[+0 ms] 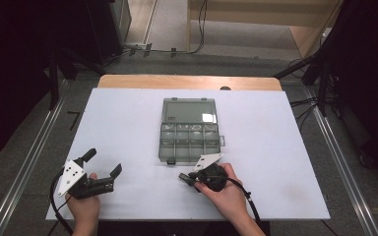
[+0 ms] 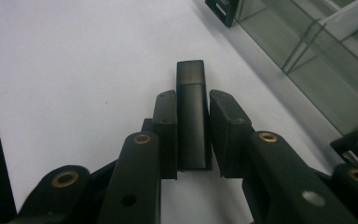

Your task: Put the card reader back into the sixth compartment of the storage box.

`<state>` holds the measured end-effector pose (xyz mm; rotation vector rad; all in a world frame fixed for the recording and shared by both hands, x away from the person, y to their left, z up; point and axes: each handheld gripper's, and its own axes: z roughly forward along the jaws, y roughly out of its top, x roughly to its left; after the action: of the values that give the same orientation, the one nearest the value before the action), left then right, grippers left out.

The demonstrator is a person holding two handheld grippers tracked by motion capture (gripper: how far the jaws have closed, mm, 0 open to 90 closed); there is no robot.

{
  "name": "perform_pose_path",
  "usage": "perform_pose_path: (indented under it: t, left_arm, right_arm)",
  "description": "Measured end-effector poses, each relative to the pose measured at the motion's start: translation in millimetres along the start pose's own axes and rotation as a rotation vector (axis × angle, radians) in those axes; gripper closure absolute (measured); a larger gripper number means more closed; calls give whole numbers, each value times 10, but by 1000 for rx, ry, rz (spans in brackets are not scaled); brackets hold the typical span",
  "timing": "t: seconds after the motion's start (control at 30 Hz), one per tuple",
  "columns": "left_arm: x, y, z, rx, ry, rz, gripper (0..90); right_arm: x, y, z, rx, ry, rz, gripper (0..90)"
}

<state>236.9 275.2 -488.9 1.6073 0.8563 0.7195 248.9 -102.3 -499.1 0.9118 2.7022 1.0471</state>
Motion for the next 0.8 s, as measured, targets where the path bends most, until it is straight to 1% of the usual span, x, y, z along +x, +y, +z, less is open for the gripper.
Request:
perform_pose_path:
  t: [0.4,0.8]
  left_arm:
    - [3,1,0,0,0,0,0]
    - [5,2,-1,-1,-1,0,0]
  right_arm:
    - [-35,47,-101,-30,17,13,711]
    - [-60,99,-174,-46,28,10,711]
